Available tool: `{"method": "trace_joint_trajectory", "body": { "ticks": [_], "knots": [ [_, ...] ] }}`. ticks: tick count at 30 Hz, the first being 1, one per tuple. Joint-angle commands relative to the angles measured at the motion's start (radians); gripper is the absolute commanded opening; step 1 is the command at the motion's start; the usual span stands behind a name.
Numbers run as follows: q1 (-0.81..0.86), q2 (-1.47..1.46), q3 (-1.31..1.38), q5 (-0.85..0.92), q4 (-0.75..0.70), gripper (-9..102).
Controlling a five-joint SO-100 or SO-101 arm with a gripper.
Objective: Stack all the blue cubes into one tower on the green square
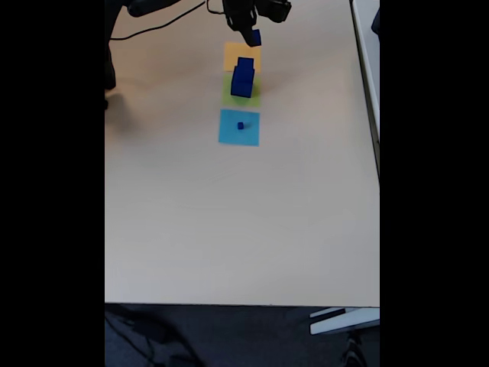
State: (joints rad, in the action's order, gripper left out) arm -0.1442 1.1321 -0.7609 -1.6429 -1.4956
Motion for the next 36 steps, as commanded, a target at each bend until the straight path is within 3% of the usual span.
{"method": "trace_joint_trajectory", "body": {
  "ticks": [1, 36],
  "knots": [
    [0.015, 0.103, -0.005, -0.014, -0.012, 1],
    [0.078, 0.156, -0.164, 0.029, 0.044, 2]
  ]
}}
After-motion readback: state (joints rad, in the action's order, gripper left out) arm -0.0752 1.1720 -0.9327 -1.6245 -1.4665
